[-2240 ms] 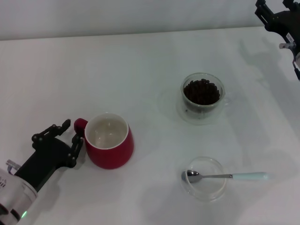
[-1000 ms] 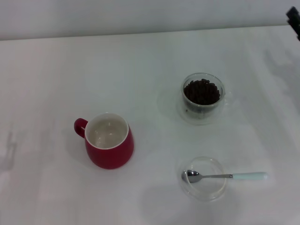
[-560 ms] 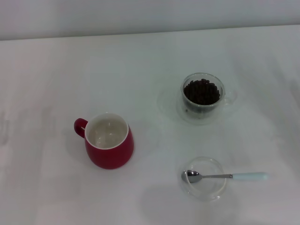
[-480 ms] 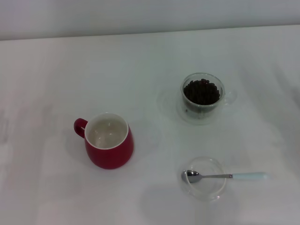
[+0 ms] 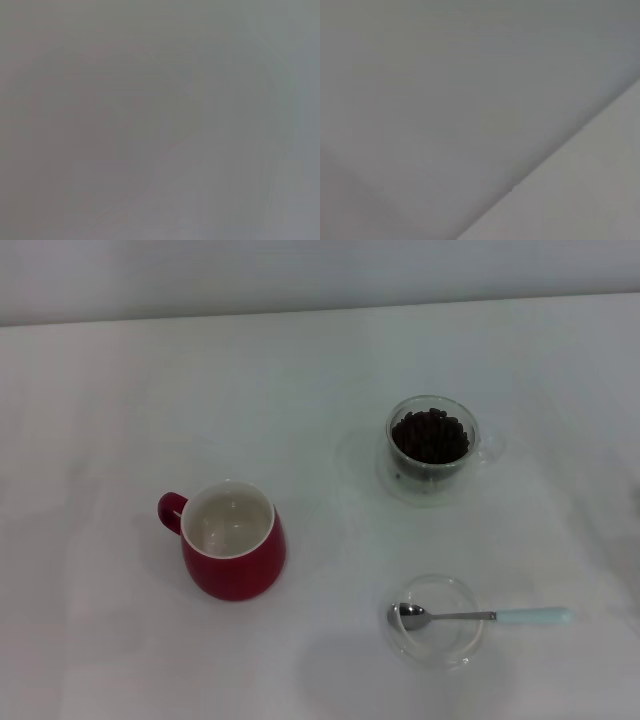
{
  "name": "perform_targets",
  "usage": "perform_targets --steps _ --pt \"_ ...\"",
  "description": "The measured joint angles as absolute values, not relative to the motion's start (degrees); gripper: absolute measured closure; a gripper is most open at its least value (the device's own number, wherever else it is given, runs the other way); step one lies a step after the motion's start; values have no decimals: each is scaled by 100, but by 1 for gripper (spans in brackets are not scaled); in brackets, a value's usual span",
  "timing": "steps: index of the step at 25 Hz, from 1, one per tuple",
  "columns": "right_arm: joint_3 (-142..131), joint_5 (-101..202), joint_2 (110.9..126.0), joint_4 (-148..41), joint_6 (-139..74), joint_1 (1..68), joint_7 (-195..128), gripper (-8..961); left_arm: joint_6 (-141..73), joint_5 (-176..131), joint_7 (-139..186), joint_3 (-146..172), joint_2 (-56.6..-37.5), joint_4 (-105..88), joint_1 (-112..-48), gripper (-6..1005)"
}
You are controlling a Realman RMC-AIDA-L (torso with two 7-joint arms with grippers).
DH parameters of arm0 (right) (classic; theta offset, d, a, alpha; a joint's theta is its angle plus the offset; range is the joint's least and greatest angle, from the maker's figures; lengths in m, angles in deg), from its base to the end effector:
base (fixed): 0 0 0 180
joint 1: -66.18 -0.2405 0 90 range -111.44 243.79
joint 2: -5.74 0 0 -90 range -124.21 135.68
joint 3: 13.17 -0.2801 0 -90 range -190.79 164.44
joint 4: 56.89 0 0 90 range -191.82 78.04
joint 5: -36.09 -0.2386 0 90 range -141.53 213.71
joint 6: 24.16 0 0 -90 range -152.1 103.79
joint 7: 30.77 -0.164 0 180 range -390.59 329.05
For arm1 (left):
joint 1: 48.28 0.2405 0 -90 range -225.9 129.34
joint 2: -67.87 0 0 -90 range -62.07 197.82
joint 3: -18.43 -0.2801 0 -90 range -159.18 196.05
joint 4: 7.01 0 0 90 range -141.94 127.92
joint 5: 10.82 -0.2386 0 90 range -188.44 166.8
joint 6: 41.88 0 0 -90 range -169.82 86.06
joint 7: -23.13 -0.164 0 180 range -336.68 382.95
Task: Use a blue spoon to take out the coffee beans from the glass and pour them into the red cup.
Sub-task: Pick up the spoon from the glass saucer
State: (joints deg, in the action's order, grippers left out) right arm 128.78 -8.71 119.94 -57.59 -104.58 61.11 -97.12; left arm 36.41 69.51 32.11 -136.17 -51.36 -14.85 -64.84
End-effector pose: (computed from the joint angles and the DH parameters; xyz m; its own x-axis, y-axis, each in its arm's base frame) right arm 0.4761 0.2013 0.0001 0.0160 -0.1826 -0.9831 -0.9996 0.0199 -0.0200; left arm -0.4128 0.3005 -0.0171 0.6636 -0.0987 0.7415 0.7480 0.0753 -0.6594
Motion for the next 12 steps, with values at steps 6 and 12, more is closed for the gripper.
perform_targets --steps 6,12 --pt "12903 -402 12000 -6006 -10816 6251 -10109 142 3641 7048 3211 -13624 -5153 -1542 -6488 125" --pt "12910 -195 12025 -5922 -10981 6456 -10162 141 3643 7054 3210 -13617 -5151 -1556 -6570 107"
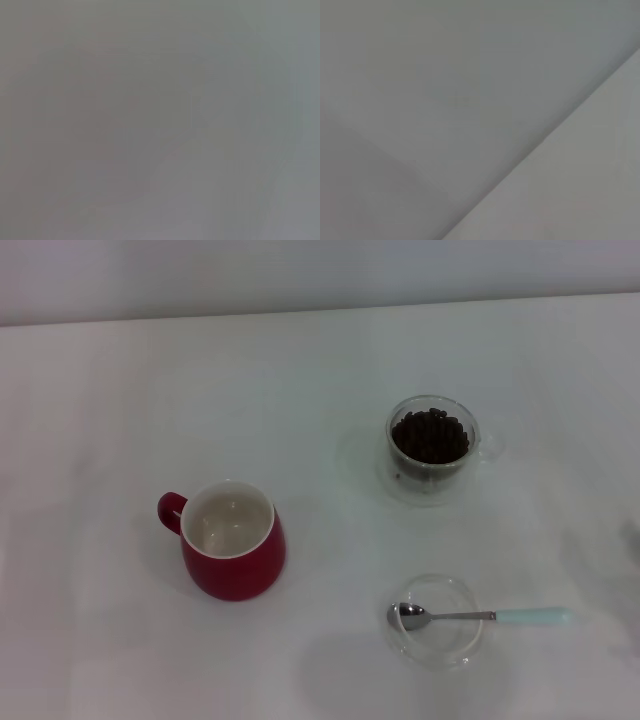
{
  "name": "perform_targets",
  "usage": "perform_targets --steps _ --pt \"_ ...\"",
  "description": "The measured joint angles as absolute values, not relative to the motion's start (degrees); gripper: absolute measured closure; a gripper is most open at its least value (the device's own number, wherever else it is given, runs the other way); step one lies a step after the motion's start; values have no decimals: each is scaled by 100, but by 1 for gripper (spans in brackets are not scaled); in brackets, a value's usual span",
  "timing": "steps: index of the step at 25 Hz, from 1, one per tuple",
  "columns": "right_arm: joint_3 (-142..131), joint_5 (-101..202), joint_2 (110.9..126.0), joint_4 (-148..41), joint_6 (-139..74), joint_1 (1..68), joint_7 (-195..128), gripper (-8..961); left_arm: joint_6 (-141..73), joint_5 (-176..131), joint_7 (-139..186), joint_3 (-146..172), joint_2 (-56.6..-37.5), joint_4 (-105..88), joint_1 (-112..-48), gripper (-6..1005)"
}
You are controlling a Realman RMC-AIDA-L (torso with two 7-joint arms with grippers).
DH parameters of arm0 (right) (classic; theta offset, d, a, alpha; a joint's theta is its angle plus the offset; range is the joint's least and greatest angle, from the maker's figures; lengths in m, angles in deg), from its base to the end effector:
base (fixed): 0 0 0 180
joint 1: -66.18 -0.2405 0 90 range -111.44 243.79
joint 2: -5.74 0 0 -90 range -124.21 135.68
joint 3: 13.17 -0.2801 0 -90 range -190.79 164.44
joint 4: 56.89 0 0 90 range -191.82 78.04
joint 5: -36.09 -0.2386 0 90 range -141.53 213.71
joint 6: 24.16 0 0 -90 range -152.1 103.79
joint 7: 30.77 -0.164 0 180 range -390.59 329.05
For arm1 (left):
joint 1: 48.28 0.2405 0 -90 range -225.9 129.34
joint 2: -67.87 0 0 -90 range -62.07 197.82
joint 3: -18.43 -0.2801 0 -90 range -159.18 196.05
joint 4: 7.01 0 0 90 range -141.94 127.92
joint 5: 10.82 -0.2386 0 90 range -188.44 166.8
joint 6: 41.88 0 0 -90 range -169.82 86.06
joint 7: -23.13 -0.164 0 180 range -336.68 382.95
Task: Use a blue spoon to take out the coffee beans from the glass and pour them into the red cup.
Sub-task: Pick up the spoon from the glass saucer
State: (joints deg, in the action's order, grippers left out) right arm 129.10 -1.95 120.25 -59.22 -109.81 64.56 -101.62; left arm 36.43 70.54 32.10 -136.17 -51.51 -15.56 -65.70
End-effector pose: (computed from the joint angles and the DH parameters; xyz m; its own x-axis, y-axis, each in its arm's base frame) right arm 0.4701 0.1656 -0.0111 -0.0471 -0.2662 -0.9628 -0.9984 -0.0161 0.0533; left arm -0.4069 0.3069 -0.0183 0.6484 -0.1138 0.7527 0.7611 0.0763 -0.6441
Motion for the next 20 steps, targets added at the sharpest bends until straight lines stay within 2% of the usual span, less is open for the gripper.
perform_targets --steps 20 --pt "12921 1092 12010 -6431 -11895 6650 -11141 141 3590 7062 3204 -13617 -5147 -1613 -6835 108"
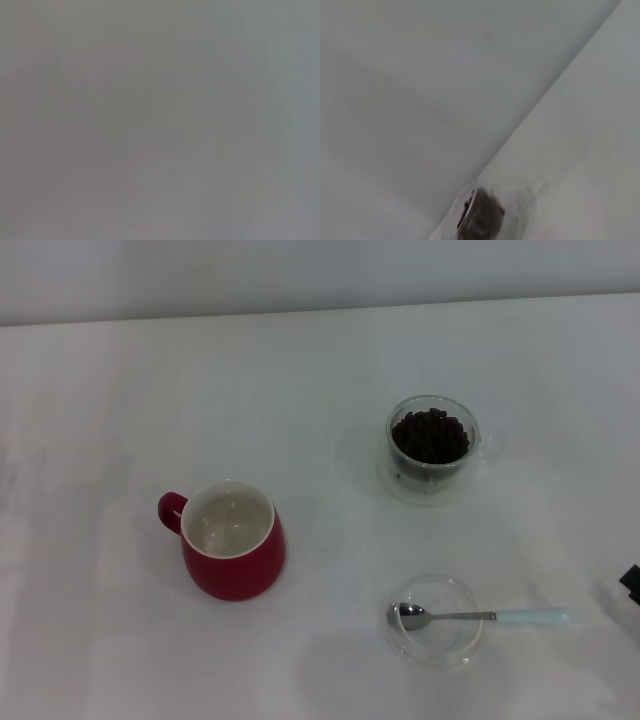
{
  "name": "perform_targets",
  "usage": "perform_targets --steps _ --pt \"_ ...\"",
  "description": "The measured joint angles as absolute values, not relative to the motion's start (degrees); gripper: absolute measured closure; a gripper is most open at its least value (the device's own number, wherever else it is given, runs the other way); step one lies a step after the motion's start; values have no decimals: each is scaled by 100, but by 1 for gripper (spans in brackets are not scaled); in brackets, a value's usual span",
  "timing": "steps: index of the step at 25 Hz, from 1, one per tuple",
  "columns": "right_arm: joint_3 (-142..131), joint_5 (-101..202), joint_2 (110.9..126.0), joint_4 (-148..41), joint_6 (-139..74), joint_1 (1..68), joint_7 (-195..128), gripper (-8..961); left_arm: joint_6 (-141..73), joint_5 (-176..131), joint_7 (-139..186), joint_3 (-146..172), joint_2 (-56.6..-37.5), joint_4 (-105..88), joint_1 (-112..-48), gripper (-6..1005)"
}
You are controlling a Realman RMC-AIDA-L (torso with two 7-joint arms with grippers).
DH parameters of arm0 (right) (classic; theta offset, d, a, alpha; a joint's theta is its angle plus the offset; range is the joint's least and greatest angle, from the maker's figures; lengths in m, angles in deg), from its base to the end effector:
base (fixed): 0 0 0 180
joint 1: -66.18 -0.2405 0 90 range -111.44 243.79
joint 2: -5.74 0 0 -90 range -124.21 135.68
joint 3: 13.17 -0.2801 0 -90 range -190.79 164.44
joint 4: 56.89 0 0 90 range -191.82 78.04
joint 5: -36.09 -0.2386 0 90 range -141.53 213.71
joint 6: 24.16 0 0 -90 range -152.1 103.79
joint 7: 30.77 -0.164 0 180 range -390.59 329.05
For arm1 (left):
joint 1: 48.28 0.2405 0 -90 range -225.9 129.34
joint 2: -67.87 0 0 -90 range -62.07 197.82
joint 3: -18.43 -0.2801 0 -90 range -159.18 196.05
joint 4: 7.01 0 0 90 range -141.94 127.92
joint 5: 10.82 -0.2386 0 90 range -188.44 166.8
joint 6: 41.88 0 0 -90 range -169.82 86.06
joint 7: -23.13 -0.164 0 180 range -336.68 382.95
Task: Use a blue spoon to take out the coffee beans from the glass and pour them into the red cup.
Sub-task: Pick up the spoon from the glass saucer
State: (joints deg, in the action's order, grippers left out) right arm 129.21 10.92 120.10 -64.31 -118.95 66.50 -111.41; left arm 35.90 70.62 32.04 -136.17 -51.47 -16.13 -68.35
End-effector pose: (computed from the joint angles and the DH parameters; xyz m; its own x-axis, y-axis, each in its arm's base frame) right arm 0.4555 0.1243 -0.0211 -0.1618 -0.4532 -0.8766 -0.9748 -0.0647 0.2134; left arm -0.3917 0.3261 -0.0205 0.6366 -0.1365 0.7590 0.7691 0.0405 -0.6378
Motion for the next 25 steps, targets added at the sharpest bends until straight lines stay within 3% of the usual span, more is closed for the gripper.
perform_targets --steps 23,25 --pt "12983 2207 12064 -6351 -11873 6289 -11175 142 3591 7043 3205 -13652 -5157 -1633 -6877 107" --pt "12983 2273 12062 -6300 -11774 6246 -11174 196 3591 7041 3206 -13657 -5157 -1633 -6871 107"
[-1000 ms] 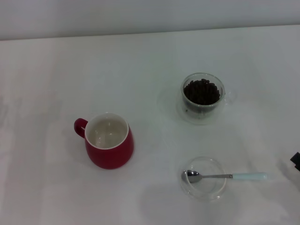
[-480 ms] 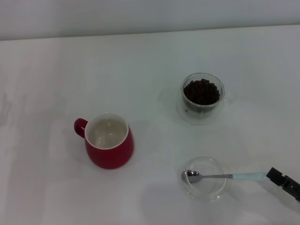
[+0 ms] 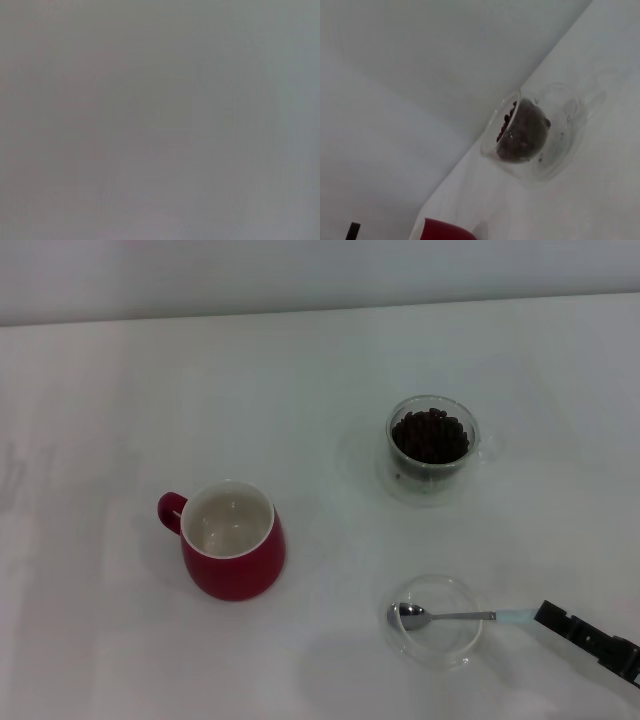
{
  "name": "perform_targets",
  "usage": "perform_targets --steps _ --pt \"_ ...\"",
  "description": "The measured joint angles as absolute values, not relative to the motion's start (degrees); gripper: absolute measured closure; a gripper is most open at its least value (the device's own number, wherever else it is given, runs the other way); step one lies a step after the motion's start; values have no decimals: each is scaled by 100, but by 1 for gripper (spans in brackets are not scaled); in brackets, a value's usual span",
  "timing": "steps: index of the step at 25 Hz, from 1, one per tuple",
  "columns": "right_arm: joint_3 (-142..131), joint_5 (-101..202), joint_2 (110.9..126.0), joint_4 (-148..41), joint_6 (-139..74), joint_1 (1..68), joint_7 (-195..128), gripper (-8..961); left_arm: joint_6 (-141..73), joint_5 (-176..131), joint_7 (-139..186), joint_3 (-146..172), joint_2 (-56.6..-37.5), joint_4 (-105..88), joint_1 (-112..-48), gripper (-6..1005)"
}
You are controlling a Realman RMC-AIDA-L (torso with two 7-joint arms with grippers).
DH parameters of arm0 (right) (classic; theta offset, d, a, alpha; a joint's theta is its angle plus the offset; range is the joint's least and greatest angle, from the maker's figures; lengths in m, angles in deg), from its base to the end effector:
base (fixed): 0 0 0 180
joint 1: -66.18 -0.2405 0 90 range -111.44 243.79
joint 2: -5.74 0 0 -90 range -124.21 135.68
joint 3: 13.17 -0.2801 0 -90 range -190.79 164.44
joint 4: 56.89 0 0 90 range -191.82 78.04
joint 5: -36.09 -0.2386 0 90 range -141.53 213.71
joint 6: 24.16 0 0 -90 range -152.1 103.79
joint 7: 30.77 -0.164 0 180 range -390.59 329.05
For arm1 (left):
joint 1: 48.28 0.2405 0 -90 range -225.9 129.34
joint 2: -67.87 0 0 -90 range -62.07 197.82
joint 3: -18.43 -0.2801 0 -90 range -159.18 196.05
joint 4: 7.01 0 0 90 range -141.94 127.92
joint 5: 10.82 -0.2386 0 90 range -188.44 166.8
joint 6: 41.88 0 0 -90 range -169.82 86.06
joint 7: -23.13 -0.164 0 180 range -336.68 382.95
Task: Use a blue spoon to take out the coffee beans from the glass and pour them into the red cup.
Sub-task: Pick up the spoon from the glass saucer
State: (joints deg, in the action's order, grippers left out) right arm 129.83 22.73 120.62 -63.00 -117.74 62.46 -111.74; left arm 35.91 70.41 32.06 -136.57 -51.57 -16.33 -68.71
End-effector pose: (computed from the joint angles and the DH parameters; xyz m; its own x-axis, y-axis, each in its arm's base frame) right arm 0.4319 0.1392 -0.0565 -0.1109 -0.6419 -0.7587 -0.9535 -0.1466 0.2633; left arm -0.3875 0.3284 -0.0234 0.6334 -0.1380 0.7614 0.7707 0.0243 -0.6367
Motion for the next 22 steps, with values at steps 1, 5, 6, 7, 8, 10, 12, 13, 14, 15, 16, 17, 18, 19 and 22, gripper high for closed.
perform_targets --steps 1,5,6,7,8,10,12,13,14,15,16,17,18,19,22 --pt "12983 2273 12062 -6300 -11774 6246 -11174 224 3591 7041 3206 -13657 -5157 -1633 -6871 108" --pt "12982 2295 12060 -6266 -11747 6217 -11172 283 3590 7035 3207 -13661 -5157 -1630 -6867 108" --pt "12982 2295 12060 -6261 -11746 6211 -11172 285 3590 7035 3207 -13661 -5157 -1630 -6867 108" --pt "12983 2295 12060 -6249 -11746 6203 -11171 288 3591 7032 3208 -13661 -5157 -1630 -6867 108" --pt "12984 2306 12060 -6241 -11746 6197 -11172 290 3590 7025 3209 -13661 -5157 -1633 -6867 108" --pt "13001 2340 12060 -6226 -11746 6179 -11175 290 3591 7020 3209 -13661 -5157 -1633 -6869 108" --pt "13029 2368 12060 -6226 -11742 6161 -11190 290 3590 7020 3210 -13661 -5157 -1633 -6873 108" --pt "13039 2376 12059 -6226 -11741 6158 -11198 289 3591 7019 3210 -13660 -5157 -1633 -6873 108" --pt "13042 2391 12056 -6226 -11740 6154 -11205 289 3591 7017 3210 -13661 -5157 -1633 -6874 108" --pt "13044 2406 12054 -6226 -11740 6152 -11209 289 3591 7017 3210 -13661 -5157 -1633 -6874 108" --pt "13045 2417 12053 -6225 -11740 6151 -11209 289 3591 7013 3210 -13661 -5157 -1633 -6875 108" --pt "13045 2428 12053 -6225 -11740 6151 -11210 289 3590 7013 3210 -13661 -5157 -1633 -6876 108" --pt "13044 2429 12052 -6225 -11740 6150 -11210 291 3590 7012 3210 -13661 -5157 -1633 -6876 108" --pt "13045 2430 12051 -6225 -11740 6142 -11211 293 3591 7012 3210 -13660 -5157 -1633 -6876 108" --pt "13044 2432 12051 -6225 -11731 6112 -11212 298 3591 7012 3210 -13661 -5157 -1633 -6875 108"
